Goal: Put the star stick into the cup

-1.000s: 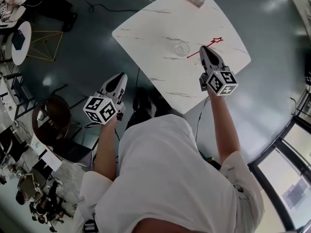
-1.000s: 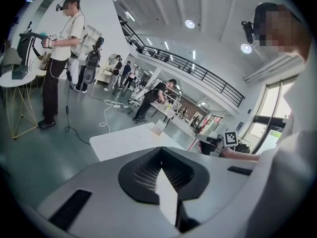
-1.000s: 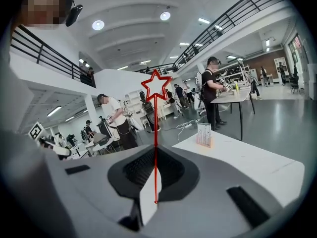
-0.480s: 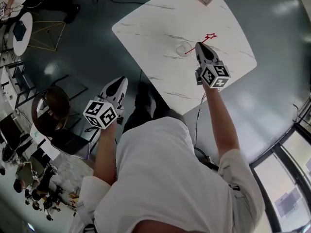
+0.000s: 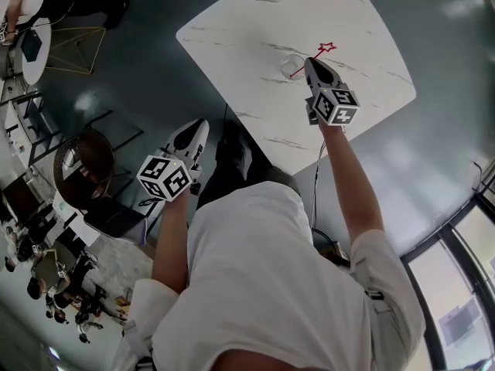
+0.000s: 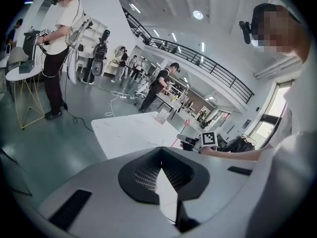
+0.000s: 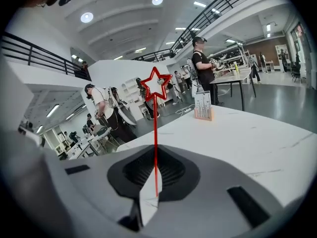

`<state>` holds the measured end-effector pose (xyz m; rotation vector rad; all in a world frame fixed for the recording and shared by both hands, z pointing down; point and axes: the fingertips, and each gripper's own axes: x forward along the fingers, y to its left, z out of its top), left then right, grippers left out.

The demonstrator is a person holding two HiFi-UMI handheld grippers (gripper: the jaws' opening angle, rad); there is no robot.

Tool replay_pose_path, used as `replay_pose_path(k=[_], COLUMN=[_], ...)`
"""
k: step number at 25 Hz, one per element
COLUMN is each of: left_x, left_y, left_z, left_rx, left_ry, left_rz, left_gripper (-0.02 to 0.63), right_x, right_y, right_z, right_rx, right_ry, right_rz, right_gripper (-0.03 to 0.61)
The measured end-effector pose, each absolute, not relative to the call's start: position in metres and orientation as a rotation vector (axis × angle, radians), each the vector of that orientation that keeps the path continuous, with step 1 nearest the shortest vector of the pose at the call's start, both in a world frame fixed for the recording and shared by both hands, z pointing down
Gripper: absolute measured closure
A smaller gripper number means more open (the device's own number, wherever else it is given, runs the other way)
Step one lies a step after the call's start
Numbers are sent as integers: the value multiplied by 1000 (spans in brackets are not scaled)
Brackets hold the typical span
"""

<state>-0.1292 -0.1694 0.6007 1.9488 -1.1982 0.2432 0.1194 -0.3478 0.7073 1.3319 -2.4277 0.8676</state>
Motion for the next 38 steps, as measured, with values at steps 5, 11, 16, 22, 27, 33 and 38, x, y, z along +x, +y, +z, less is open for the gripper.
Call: replay_pose_path(k=[5,11,16,22,27,33,38], left_x=[-121,-114,-104,-101,-97,-91,-87], left_y=[-166,-162,-156,-151,-147,-146,-139], left_z=[607,612,617,616,610,598,593], left_rx=[1941,1939,1933,1941,1965,2000,2015], left_ry=[-1184,-1171,-1155,-1151,-1147,-1145,-1136], left_rz=[252,258,262,272,275,275,300], left_gripper=[600,600,600,600,600,600,600], right_x=[114,115,127,139,143,146,152], right_y=[-341,-329,-317,-302,-285,-266,-252], right_z=[724,729,738,737,728,702,689], right_rx=[1257,1208,1196,1195,1205,1213,1231], right_ry=[-2396,-2361,-2285,-2246,-2244,-2306,-2340], right_rz=[905,923,954,979,1034,1038,1047], right_gripper=[548,491,472,466,466,466,516])
